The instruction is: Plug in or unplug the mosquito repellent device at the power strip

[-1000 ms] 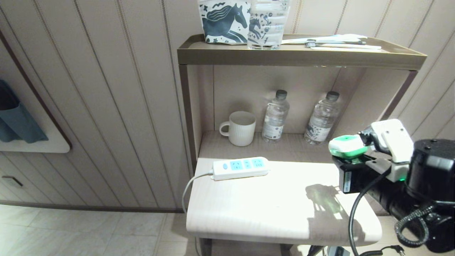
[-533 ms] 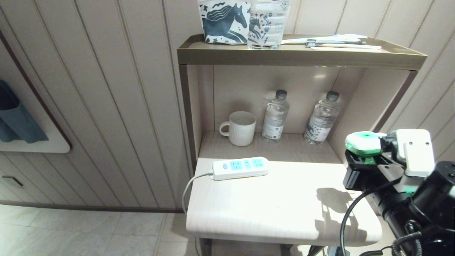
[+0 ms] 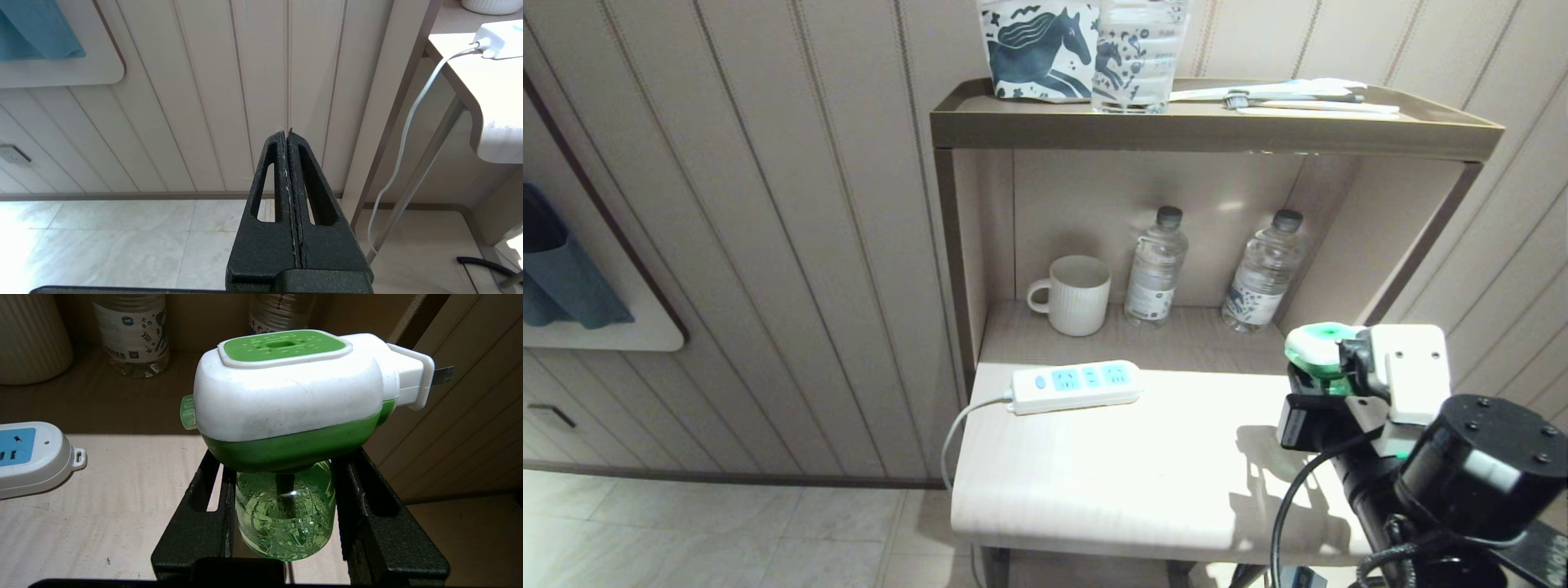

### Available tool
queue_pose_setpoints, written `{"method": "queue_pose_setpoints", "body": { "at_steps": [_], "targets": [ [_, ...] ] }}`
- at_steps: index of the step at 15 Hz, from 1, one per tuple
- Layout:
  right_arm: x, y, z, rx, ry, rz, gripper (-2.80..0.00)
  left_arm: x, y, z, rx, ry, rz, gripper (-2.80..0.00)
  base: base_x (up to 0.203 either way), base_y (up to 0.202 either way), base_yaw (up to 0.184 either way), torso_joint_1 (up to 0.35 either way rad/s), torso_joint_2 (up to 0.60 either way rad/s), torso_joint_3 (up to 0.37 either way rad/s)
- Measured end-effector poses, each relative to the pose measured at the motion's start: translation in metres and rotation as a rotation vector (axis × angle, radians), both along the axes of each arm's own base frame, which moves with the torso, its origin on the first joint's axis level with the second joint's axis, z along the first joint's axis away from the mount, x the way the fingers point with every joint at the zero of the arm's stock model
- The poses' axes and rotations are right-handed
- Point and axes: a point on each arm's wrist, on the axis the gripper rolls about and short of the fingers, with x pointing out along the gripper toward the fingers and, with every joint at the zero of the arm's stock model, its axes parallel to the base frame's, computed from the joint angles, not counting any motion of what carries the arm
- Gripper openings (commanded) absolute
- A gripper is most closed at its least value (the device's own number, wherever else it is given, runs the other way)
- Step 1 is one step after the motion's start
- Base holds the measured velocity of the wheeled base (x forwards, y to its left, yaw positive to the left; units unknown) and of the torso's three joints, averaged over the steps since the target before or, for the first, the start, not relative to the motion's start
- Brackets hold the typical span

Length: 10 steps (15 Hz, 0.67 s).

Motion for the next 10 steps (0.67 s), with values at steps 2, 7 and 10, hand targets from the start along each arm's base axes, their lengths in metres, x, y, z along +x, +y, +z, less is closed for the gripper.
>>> {"method": "queue_pose_setpoints", "body": {
  "at_steps": [2,7,10],
  "targets": [
    [0.0,0.006,-0.004,-0.034,0.019,0.012,-2.8,0.0,0.0,0.0,0.0,0.0,0.0,-2.8,0.0,0.0,0.0,0.0,0.0,0.0],
    [0.005,0.021,-0.003,-0.051,0.014,-0.006,-2.8,0.0,0.0,0.0,0.0,0.0,0.0,-2.8,0.0,0.0,0.0,0.0,0.0,0.0],
    [0.008,0.022,-0.004,-0.065,0.032,-0.005,-2.8,0.0,0.0,0.0,0.0,0.0,0.0,-2.8,0.0,0.0,0.0,0.0,0.0,0.0]
  ]
}}
